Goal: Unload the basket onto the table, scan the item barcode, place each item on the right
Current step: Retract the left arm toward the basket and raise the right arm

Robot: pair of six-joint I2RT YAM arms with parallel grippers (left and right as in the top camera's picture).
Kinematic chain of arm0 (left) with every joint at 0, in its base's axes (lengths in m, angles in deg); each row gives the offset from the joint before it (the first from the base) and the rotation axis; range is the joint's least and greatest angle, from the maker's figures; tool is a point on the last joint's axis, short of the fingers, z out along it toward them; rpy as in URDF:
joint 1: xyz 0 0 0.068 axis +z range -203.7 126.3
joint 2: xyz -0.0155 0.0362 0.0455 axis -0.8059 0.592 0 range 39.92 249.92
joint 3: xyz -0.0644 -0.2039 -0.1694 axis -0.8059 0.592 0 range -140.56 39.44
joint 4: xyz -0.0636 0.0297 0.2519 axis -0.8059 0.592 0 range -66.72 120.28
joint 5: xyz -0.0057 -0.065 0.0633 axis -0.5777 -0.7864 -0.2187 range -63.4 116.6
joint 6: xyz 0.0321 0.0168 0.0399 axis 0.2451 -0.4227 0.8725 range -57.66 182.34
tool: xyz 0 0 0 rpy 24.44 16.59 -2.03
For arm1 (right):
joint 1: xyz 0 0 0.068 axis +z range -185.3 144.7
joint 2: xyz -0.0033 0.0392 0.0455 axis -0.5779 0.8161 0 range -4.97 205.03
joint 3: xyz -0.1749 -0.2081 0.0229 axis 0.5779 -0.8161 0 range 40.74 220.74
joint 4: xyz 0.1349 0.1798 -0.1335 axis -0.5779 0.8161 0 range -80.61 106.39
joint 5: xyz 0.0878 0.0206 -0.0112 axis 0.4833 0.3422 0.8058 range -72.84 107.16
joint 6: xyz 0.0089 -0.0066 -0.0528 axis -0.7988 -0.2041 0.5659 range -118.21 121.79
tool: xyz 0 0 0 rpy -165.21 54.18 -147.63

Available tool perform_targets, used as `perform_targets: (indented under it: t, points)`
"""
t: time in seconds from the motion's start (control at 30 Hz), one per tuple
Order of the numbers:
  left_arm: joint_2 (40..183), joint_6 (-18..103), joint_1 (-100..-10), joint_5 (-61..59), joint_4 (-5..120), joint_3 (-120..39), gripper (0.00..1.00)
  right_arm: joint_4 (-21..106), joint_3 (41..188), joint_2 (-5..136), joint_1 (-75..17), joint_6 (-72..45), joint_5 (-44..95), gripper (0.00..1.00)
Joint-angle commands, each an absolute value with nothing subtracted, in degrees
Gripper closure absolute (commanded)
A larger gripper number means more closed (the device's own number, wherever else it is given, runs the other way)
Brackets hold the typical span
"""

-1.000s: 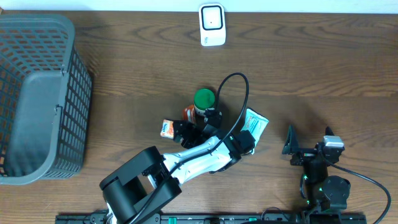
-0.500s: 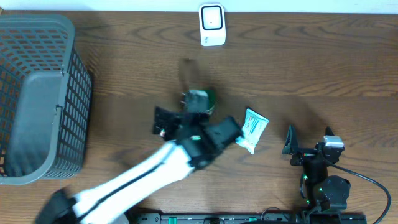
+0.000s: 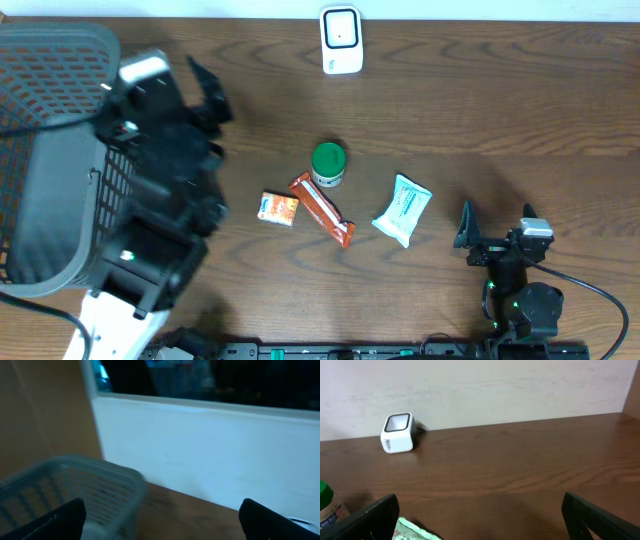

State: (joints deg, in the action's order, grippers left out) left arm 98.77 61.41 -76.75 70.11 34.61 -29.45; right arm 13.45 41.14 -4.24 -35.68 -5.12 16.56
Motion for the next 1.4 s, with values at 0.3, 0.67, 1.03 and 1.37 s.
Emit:
perform_targets:
  t: [0.3, 0.67, 1.03, 1.37]
  points:
    - [100.4, 77.0, -55.0, 52.5, 34.6, -36.3, 0.02, 4.6, 41.2, -4.4, -35.2, -8.9, 16.8, 0.01]
    - [100.2, 83.5, -54.4, 32.8, 44.9, -36.3, 0.02, 31.7, 60.1, 4.3, -35.2, -20.1, 23.0, 0.01]
    - [98.4, 84.6, -54.4, 25.5, 46.4, -36.3, 0.02, 68.5, 102.5, 49.2, -35.0, -25.8, 27.1, 0.01]
    - [86.4, 84.6, -54.2, 25.8, 46.6, -36.2, 0.02, 63.1, 114.2, 73.0, -33.0, -25.7, 43.0, 0.01]
